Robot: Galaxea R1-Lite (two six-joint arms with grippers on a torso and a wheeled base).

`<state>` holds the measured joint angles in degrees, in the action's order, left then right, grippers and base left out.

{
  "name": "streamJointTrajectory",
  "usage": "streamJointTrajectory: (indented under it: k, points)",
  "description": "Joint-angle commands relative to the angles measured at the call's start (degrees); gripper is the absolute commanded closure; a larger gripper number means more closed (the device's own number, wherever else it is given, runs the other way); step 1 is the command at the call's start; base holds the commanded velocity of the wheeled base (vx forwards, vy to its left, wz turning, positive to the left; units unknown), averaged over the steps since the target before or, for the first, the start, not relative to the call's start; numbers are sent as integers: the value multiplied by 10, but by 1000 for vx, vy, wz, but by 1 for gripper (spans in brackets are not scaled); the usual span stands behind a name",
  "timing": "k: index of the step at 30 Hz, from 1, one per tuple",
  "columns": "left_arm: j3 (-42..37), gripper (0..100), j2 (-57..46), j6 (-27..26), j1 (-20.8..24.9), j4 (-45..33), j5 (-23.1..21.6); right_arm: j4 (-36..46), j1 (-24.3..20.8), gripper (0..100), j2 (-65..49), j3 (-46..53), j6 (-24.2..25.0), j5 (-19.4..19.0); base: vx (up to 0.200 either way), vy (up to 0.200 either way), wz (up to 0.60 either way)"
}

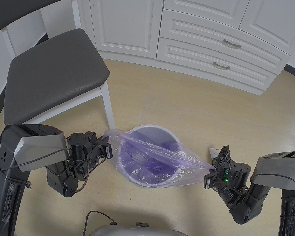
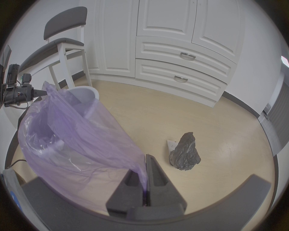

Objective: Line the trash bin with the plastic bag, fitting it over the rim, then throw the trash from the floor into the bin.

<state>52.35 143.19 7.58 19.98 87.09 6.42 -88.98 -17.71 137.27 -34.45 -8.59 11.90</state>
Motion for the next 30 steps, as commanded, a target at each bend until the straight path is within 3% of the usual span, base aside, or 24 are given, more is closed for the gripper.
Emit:
streamJointTrajectory:
  k: [1, 8, 9, 19, 26, 30]
  points:
    - [-1, 100, 3, 0, -1, 0, 0, -10, 0, 100, 13, -1, 0, 0, 0, 0, 0]
    - [-25, 100, -27, -1, -7, 0, -4, -10, -7, 100, -2, 13, 2, -1, 0, 0, 0]
    - [-28, 100, -29, -2, -7, 0, -5, -10, -8, 0, -4, 16, 2, -1, 0, 0, 0]
    - [-101, 100, -85, -3, -6, 0, -55, -10, -31, 0, -119, 86, 29, -15, 0, 0, 0]
    - [-104, 100, -87, -3, -3, 0, -55, -10, -29, 0, -234, 182, 29, -118, 0, 0, 0]
    - [-104, 100, -84, -4, -4, -1, -55, -10, -18, 0, -246, 194, 30, -166, 0, 0, 0]
